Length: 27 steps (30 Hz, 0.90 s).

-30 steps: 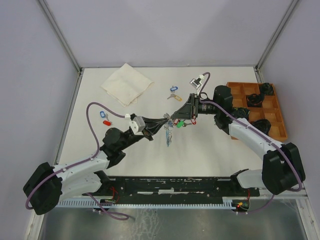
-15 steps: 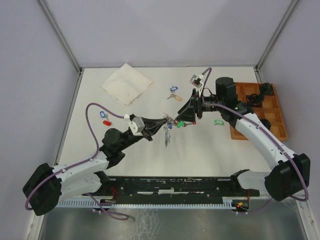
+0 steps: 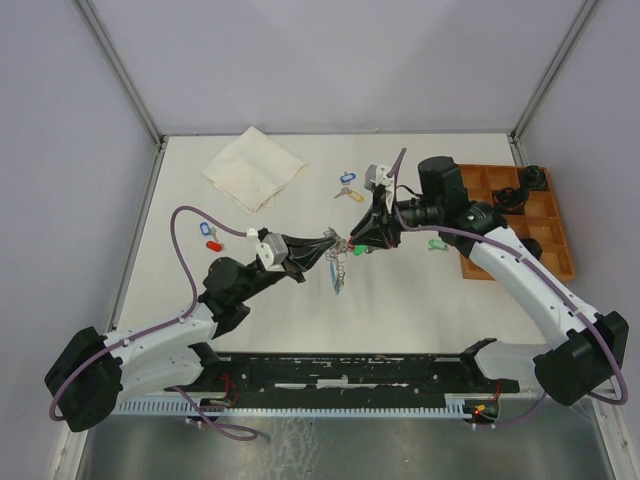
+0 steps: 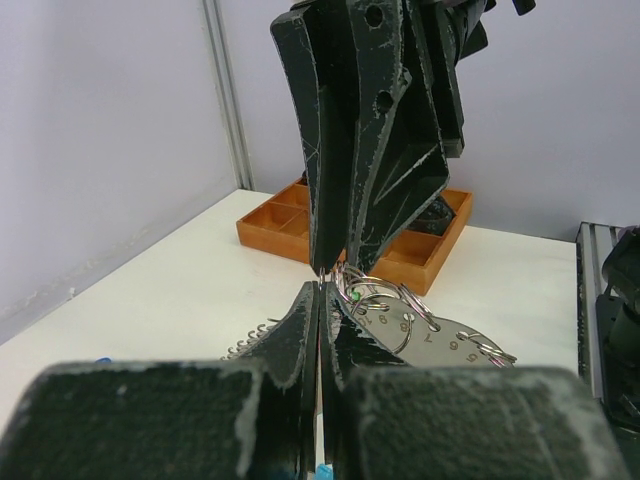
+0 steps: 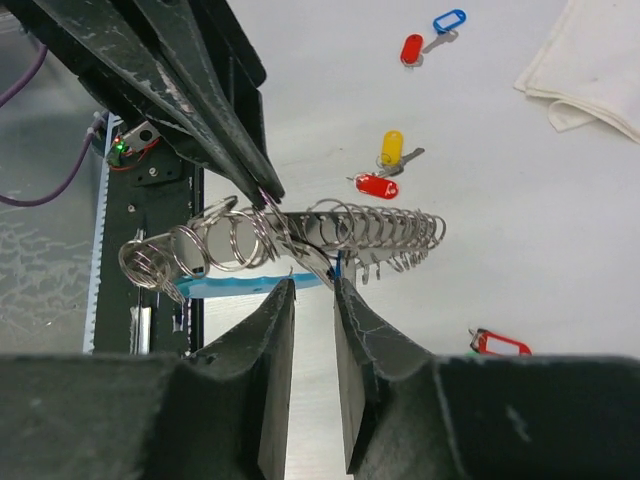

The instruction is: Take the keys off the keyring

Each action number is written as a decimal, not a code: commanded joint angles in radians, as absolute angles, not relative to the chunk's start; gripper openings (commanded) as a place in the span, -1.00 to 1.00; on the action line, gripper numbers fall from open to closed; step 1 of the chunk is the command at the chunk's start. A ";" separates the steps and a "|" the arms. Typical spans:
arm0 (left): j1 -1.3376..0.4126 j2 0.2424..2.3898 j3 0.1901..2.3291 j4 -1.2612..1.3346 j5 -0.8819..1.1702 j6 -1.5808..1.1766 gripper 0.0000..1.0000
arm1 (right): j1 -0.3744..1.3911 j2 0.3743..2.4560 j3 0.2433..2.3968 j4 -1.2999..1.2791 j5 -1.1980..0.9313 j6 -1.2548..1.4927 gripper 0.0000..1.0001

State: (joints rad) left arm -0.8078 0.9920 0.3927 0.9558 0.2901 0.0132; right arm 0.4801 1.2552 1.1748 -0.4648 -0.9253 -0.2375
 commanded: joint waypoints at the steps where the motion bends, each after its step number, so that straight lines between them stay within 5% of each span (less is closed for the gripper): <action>1: -0.815 0.967 0.408 1.054 0.298 -0.031 -0.94 | 0.519 1.261 1.184 -0.391 -0.925 -0.316 -0.46; 12: -0.815 0.967 0.414 1.050 0.305 -0.033 -0.94 | 0.522 1.271 1.175 -0.352 -0.969 -0.313 -0.65; 27: -0.818 0.976 0.420 1.048 0.298 -0.035 -0.94 | 0.536 1.269 1.163 -0.337 -1.099 -0.287 -0.44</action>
State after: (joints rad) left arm -0.8139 0.9916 0.3927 0.9585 0.2970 -0.0120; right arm 0.5259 1.2766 1.1545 -0.3664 -1.0267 -0.2924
